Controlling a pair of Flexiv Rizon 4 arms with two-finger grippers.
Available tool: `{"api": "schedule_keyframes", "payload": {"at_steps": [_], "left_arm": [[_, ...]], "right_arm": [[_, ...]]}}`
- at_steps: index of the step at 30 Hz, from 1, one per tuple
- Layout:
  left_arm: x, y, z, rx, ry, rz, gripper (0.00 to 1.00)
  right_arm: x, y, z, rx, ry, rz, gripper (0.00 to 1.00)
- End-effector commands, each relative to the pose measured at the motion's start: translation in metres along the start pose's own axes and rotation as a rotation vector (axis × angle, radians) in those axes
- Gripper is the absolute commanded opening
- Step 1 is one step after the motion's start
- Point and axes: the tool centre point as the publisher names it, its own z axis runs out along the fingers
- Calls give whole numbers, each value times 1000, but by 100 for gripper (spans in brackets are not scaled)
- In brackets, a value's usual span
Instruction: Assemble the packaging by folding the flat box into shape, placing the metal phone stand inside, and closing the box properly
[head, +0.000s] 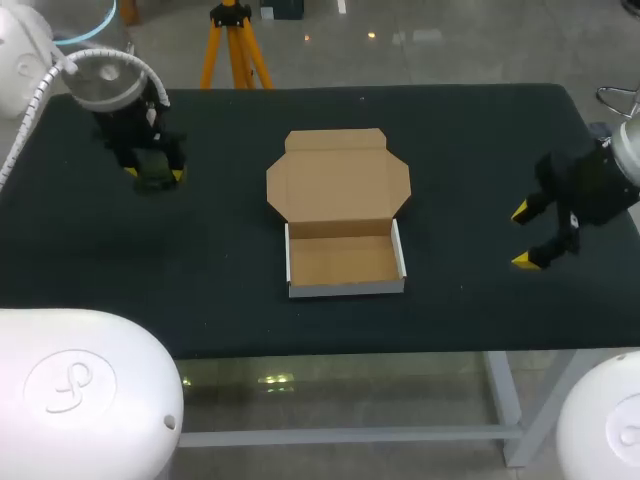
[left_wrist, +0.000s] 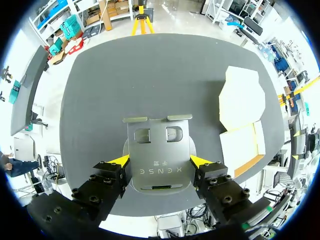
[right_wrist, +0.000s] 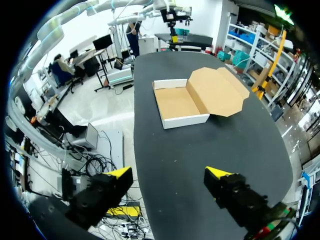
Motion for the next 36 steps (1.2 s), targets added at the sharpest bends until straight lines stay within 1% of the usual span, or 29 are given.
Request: {"api": "schedule_keyframes", "payload": {"at_steps": [1, 7, 10, 14, 18, 21, 24, 36], "left_arm": [[11, 9, -7, 71, -13, 7, 0], [32, 18, -18, 60, -10, 43, 0], [40, 19, -26, 68, -9, 57, 0], [56, 20, -35, 67, 3, 86, 0], [74, 27, -40, 58, 16, 118, 0], [88, 32, -41, 55, 14, 121, 0], [103, 39, -42, 48, 17, 127, 0], [177, 72, -35, 35, 12, 165, 0]], "right_arm": [[4, -4, 0, -4, -12, -2, 100], [4, -4, 0, -4, -12, -2, 100], [4, -4, 0, -4, -12, -2, 100], [4, -4, 0, -4, -12, -2, 100], [4, -4, 0, -4, -12, -2, 100], [4, -4, 0, -4, -12, -2, 100], [4, -4, 0, -4, -12, -2, 100], [4, -4, 0, -4, -12, -2, 100]]}}
